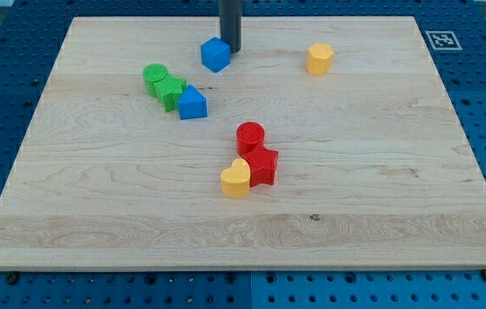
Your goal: Move the yellow hexagon closer to red circle
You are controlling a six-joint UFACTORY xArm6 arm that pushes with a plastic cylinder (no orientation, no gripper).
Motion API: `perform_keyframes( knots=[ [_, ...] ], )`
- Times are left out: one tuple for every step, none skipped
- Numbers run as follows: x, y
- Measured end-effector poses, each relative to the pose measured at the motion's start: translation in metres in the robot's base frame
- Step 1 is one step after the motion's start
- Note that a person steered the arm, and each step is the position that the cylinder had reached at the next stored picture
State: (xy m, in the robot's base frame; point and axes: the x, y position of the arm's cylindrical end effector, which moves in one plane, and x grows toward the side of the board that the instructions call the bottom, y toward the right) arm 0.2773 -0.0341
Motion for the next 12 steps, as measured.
perform_keyframes(
  knots=[
    [0.007, -0.029],
    [0.026, -0.041],
    [0.040, -0.046],
    [-0.005, -0.051],
    [-0.026, -0.038],
    [-0.028, -0.038],
    [-0.028, -0.038],
    [-0.030, -0.017],
    [-0.044, 0.044],
    [-0.036, 0.119],
    [-0.001, 0.147],
    [0.025, 0.170]
  ],
)
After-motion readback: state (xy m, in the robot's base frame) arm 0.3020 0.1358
